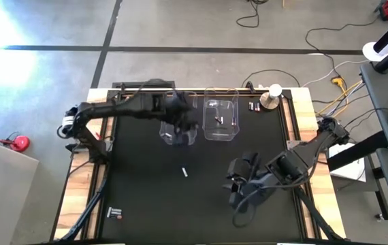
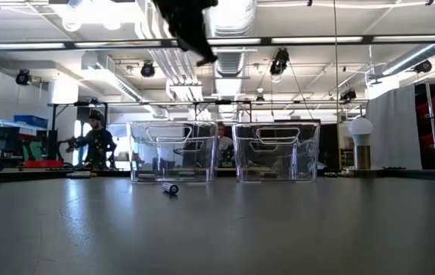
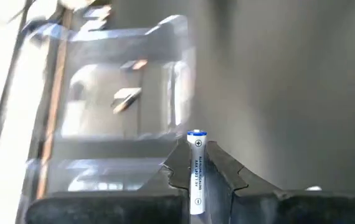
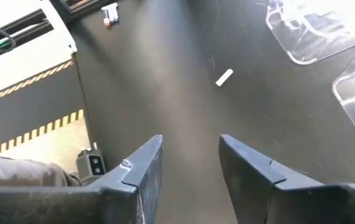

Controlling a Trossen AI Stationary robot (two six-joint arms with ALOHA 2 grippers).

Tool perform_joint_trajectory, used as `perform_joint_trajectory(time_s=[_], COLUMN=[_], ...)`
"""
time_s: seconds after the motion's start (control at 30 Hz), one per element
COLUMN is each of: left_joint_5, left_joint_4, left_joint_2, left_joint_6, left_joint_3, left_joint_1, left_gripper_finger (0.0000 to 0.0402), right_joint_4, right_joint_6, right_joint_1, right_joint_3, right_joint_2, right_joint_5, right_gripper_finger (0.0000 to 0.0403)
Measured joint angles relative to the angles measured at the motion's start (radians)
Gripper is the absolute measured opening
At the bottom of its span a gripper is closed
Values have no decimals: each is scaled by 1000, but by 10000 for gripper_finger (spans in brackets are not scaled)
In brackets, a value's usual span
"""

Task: Sort batteries
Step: Put the white battery into the left transparent bin

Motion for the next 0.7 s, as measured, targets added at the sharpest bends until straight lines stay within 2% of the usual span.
perform_joint_trajectory(time_s=[0.13,0.3,0.7], left_joint_5=[0,0,2], left_joint_4=[-24,-99,-108], left_joint_2=[54,162,348], left_joint_6=[7,45,84], left_joint_3=[-23,-27,-33], left_joint_1=[120,214,280], left_gripper_finger=[2,2,4], right_joint_4=[-2,-4,-6], right_joint_6=[13,35,121], right_joint_1=[12,12,48], right_joint_3=[0,0,0], right_joint_2=[0,0,0], right_joint_5=[3,4,3], right_gripper_finger=[141,135,127])
